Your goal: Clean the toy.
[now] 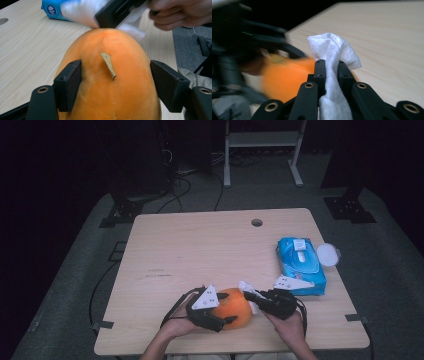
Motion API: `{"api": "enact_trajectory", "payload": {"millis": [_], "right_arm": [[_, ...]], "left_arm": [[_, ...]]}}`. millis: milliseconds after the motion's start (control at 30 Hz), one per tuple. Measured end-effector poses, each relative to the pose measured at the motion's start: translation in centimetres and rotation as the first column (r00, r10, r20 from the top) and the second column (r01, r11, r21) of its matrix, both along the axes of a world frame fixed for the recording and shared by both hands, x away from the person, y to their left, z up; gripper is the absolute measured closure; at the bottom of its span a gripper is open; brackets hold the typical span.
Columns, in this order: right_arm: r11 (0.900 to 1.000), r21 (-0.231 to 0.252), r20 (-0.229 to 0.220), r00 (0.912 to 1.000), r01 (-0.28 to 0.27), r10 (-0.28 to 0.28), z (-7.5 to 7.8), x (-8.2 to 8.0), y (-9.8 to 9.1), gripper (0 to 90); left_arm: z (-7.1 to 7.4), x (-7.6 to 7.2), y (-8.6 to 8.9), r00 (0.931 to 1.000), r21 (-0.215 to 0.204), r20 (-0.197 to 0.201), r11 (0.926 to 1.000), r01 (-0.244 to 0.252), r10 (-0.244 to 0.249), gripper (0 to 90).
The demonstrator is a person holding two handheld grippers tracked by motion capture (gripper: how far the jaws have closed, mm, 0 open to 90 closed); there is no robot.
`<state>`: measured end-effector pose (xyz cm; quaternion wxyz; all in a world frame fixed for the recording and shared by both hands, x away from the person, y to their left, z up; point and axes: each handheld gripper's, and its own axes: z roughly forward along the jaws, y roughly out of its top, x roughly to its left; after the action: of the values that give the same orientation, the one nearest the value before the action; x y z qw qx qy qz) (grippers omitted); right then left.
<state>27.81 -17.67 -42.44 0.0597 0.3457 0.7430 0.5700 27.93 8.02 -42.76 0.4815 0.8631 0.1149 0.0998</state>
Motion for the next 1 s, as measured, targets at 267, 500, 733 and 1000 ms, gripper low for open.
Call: {"api": "enact_trajectory", "payload": {"millis": [267,500,733,1000], "right_arm": [[0.9964,-0.043,-0.046,0.9962,0.072,-0.074,-1.3,1.1,-1.2,80.0],[0.9993,-0.023,0.031,0.999,-0.03,0.031,0.4,-0.5,0.9,79.8],[0.9985,-0.042,-0.014,0.9993,0.035,-0.036,-1.2,0.7,-0.7,79.9],[1.0,-0.005,0.016,0.9998,-0.008,0.008,0.3,-0.4,0.4,80.5]], "left_arm": [[0.0,0.0,-0.1,1.0,-0.004,0.001,1.0,-0.001,0.001,27.9],[-0.2,0.1,-0.4,0.9999,-0.011,0.003,0.9998,-0.016,0.016,27.0],[0.9,0.4,0.3,0.9982,-0.07,-0.037,0.9963,-0.049,0.046,17.4],[0.0,0.6,0.1,0.9966,-0.047,-0.048,0.9964,-0.07,0.067,26.3]]}}
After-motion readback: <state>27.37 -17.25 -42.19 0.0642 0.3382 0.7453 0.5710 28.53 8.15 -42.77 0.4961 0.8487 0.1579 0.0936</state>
